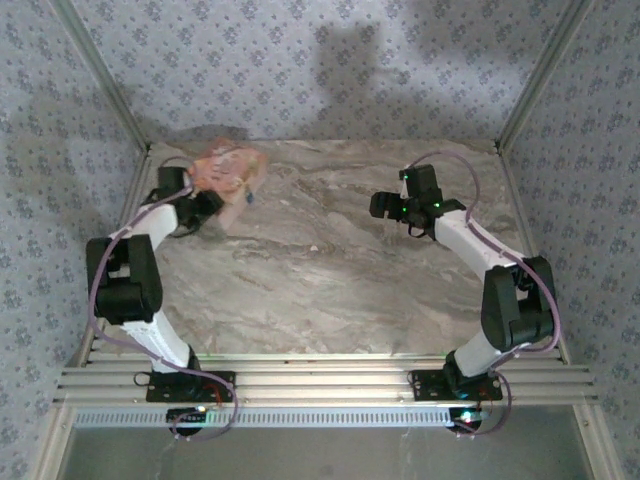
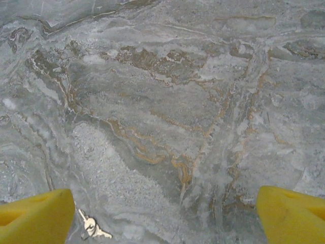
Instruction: Unlock a padlock with a key
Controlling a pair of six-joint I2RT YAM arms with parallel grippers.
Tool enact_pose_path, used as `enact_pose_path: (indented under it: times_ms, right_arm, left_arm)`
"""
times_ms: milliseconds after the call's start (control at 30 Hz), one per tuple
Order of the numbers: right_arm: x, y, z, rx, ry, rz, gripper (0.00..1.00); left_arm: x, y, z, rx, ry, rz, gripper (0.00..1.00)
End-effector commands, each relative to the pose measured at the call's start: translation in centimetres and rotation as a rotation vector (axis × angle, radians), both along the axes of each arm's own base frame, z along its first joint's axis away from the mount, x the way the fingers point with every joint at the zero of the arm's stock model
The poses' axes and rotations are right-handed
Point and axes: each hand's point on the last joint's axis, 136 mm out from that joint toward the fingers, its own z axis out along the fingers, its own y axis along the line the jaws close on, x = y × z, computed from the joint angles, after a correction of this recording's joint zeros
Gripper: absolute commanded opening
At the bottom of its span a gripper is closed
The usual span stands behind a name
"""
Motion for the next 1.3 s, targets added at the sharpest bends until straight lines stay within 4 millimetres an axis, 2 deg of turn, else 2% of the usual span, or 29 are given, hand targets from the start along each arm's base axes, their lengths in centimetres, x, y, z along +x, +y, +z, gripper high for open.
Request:
enact_pose_path:
  times_ms: [0, 133, 200, 267, 400, 567, 667, 833, 933, 1033, 1167, 1267]
  right_arm:
    - [-1.6, 0.1, 1.0, 0.027, 0.027, -0.017, 0.94]
    - [-3.0, -0.7, 1.3, 0.020, 0.053, -0.048, 0.94]
    - [-3.8, -1.2, 1.7, 0.014, 0.057, -0.060, 0.94]
    - [-4.6, -1.6, 2.1, 0.009, 0.065, -0.072, 0.95]
    - [-5.8, -2.2, 2.8, 0.020, 0.073, -0.085, 0.95]
    - [-5.4, -1.7, 3.1, 0.061, 0.063, -0.085, 0.93]
    - [-4.9, -0.6, 2.3, 0.104, 0.090, -0.068, 0.92]
    - [-3.5, 3.0, 1.1, 0.175, 0.146, 0.001, 0.90]
    - [-2.0, 5.9, 1.1, 0.214, 0.162, 0.065, 0.85]
    - [-0.4, 8.7, 0.0, 0.233, 0.199, 0.120, 0.83]
    - [1.9, 10.8, -2.4, 0.244, 0.264, 0.145, 0.80]
    - [3.6, 12.0, -4.1, 0.256, 0.313, 0.165, 0.73]
  left_arm:
    - [-6.5, -5.3, -5.4, 0.094, 0.225, -0.197, 0.53]
    - [-8.0, -10.8, -5.8, 0.181, 0.206, -0.363, 0.54]
    - [-8.6, -12.5, -5.6, 0.212, 0.193, -0.427, 0.55]
    - [-8.8, -12.9, -5.4, 0.219, 0.189, -0.445, 0.57]
    - [-8.4, -12.1, -3.5, 0.199, 0.150, -0.420, 0.60]
    - [-7.5, -11.5, -0.8, 0.137, 0.088, -0.384, 0.62]
    - [-7.3, -11.2, 0.8, 0.117, 0.054, -0.368, 0.63]
    - [-7.2, -10.8, 2.7, 0.056, -0.004, -0.345, 0.66]
    - [-6.8, -11.0, 2.6, -0.020, -0.030, -0.340, 0.65]
    - [-6.0, -11.9, 2.3, -0.086, -0.051, -0.353, 0.63]
    - [-4.4, -13.5, 1.8, -0.170, -0.050, -0.376, 0.59]
    - [-2.8, -14.1, 1.2, -0.185, -0.042, -0.382, 0.56]
